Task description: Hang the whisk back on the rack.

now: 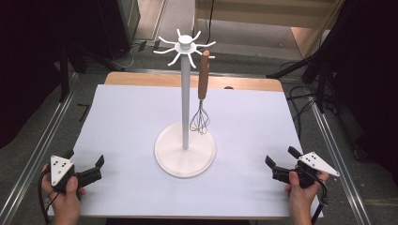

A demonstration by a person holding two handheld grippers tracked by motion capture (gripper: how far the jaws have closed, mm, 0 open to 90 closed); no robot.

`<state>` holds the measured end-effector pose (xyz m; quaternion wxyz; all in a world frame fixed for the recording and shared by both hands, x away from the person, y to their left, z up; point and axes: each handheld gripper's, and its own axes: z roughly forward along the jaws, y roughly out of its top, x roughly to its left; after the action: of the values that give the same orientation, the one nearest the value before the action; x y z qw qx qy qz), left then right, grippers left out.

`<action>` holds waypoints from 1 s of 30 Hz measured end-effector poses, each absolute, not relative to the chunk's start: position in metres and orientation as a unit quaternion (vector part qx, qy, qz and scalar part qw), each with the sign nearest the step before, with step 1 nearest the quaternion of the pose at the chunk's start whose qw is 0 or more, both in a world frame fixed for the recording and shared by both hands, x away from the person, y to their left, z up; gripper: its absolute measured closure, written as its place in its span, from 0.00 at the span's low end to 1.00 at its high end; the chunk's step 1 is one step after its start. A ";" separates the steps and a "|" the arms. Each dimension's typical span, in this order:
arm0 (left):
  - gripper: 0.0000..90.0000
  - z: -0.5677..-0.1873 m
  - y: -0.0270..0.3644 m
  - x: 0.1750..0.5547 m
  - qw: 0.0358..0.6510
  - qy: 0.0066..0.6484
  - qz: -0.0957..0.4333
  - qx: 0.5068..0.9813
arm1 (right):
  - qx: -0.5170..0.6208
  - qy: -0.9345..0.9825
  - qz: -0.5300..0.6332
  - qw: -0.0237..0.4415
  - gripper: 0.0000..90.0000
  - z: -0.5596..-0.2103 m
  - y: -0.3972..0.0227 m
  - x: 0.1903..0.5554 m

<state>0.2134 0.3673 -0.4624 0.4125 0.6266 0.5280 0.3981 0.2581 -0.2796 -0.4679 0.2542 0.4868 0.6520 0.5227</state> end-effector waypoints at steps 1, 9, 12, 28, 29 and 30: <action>0.00 -0.462 0.367 0.213 0.412 0.528 0.398 0.627 | 0.488 0.652 0.521 0.256 0.00 -0.469 -0.282 0.257; 0.00 -0.462 0.368 0.213 0.412 0.528 0.397 0.627 | 0.507 0.640 0.514 0.264 0.00 -0.473 -0.303 0.250; 0.00 -0.462 0.368 0.213 0.413 0.528 0.397 0.627 | 0.510 0.642 0.505 0.269 0.00 -0.474 -0.309 0.246; 0.00 -0.462 0.368 0.213 0.414 0.530 0.397 0.625 | 0.526 0.640 0.485 0.279 0.00 -0.478 -0.337 0.230; 0.00 -0.462 0.368 0.213 0.414 0.530 0.397 0.624 | 0.526 0.642 0.483 0.279 0.00 -0.479 -0.338 0.228; 0.00 -0.462 0.368 0.213 0.415 0.530 0.397 0.624 | 0.527 0.643 0.481 0.279 0.00 -0.479 -0.339 0.227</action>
<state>0.2130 0.3682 -0.4622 0.4147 0.6239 0.5302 0.3970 0.2265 -0.3385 -0.4793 0.2795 0.5265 0.6428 0.4811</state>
